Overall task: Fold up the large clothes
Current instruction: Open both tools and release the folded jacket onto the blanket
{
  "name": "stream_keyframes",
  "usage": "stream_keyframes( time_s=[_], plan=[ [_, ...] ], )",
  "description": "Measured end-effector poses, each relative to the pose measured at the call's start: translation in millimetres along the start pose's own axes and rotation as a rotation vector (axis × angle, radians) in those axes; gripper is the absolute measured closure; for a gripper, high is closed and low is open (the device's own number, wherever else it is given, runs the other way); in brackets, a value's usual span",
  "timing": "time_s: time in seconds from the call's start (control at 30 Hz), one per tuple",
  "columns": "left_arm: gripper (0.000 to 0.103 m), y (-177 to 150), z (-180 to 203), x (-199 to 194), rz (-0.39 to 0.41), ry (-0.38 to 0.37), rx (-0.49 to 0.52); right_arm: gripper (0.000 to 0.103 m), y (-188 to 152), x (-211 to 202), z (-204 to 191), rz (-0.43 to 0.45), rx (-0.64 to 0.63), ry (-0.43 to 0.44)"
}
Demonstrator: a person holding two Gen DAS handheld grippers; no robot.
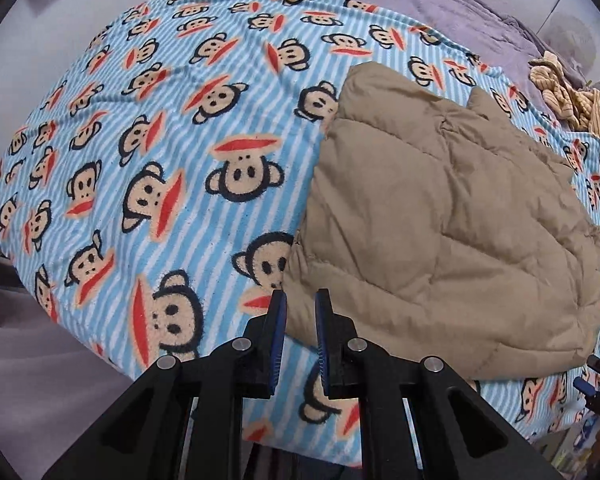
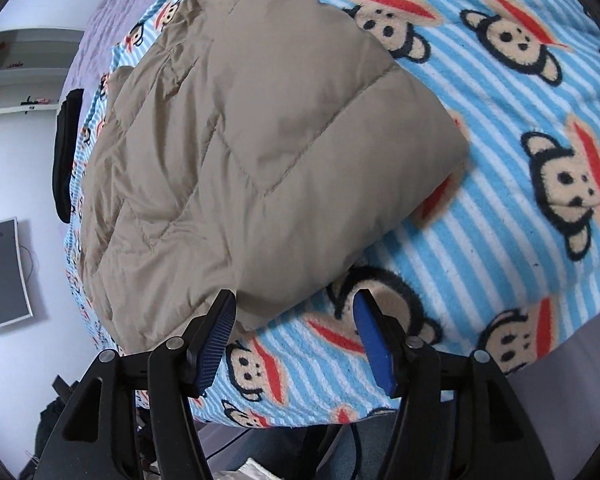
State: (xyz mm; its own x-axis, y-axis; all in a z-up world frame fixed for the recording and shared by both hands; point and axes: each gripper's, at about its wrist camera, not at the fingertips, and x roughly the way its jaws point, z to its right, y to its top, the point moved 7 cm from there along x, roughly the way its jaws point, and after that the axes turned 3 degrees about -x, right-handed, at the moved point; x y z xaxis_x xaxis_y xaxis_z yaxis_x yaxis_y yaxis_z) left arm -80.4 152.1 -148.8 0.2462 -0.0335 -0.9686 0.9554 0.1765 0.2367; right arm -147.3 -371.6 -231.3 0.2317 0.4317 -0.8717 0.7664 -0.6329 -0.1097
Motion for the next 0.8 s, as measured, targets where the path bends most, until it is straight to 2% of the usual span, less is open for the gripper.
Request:
stream_keyframes(
  time_s=[0.13, 0.17, 0.2, 0.23, 0.27, 0.3, 0.43, 0.53, 0.6, 0.8],
  plan=[
    [0.088, -6, 19, -28, 0.006, -0.008, 0.048, 0.032, -10, -8, -31, 0.006, -0.083, 0.008],
    [0.071, -8, 23, -34, 0.011, -0.003, 0.059, 0.032, -14, -10, -36, 0.009, -0.103, 0.013],
    [0.030, -10, 27, -40, 0.020, 0.001, 0.068, 0.032, -15, -11, -40, 0.010, -0.122, 0.018],
    [0.011, -12, 29, -48, 0.037, 0.011, 0.072, 0.031, -17, -12, -48, 0.009, -0.142, 0.026],
    [0.000, -11, 32, -55, 0.068, 0.025, 0.080, 0.028, -19, -14, -54, 0.009, -0.159, 0.036],
    [0.000, -12, 36, -60, 0.082, 0.027, 0.099, 0.025, -21, -15, -58, 0.010, -0.175, 0.044],
    [0.000, -17, 50, -67, 0.078, 0.035, 0.142, 0.024, -26, -17, -78, 0.014, -0.223, 0.048],
    [0.000, -17, 57, -73, 0.079, 0.030, 0.139, 0.024, -29, -22, -78, 0.011, -0.250, 0.041],
    [0.000, -17, 59, -78, 0.089, 0.035, 0.134, 0.021, -34, -31, -75, 0.024, -0.273, 0.035],
    [0.000, -20, 57, -86, 0.090, 0.092, 0.103, 0.015, -32, -42, -81, 0.088, -0.366, -0.005]
  ],
)
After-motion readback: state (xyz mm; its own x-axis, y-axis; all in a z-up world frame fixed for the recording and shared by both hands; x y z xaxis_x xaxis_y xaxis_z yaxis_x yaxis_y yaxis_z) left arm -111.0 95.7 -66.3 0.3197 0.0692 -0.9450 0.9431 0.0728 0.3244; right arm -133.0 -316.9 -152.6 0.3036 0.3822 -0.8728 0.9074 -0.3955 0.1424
